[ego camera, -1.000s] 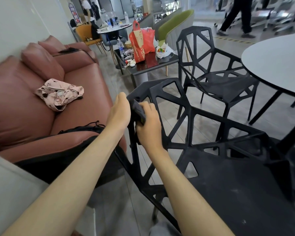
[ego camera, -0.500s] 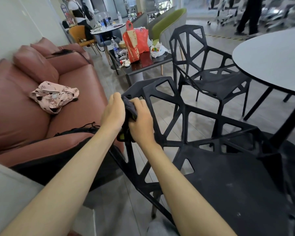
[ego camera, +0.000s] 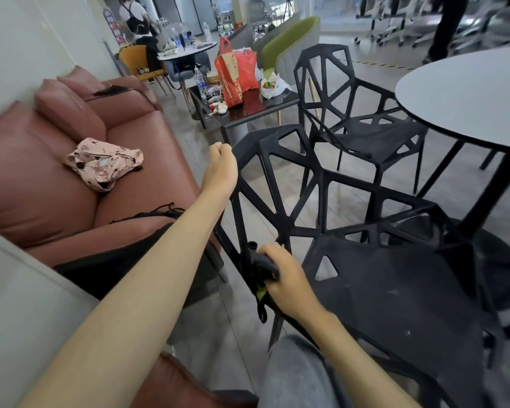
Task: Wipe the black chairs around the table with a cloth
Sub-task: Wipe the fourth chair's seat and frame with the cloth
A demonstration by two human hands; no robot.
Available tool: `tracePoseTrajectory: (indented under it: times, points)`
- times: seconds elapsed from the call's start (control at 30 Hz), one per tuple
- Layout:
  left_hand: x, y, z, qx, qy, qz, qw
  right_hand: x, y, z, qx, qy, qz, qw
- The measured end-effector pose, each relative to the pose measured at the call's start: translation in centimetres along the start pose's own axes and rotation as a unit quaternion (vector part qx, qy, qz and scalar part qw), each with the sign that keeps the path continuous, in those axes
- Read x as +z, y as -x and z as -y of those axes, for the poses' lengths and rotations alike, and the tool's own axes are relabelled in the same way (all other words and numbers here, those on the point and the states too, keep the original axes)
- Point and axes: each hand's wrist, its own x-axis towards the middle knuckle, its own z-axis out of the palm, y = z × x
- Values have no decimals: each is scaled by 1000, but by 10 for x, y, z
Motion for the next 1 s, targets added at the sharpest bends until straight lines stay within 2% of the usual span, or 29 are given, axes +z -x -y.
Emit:
tracePoseTrajectory:
  times: [0.17,0.27,0.37,0.53,0.67,0.83,1.0]
  points:
    - [-4,-12,1,-40,36,36,998,9,-77,34,40,-46,-127,990]
    - [-3,-39,13,-27,33,55,998,7,-119,48,53,-41,-173,983]
    - [-8,-29,1,-44,24,83,995,8,-99,44,44,-42,-149,987]
    - [-12,-39,-1,-43,-51,109,992,15,-10,18,5,-38,-65,997]
    - [-21,-15,-4,-34,-104,150,983,17,-10,31,-19,-65,-89,994]
    - [-24,-6,-2,25,-123,169,978,23,-48,73,-33,-102,-142,984]
    - [-17,-8,13,82,-167,133,973,19,-6,32,-43,-47,-72,995]
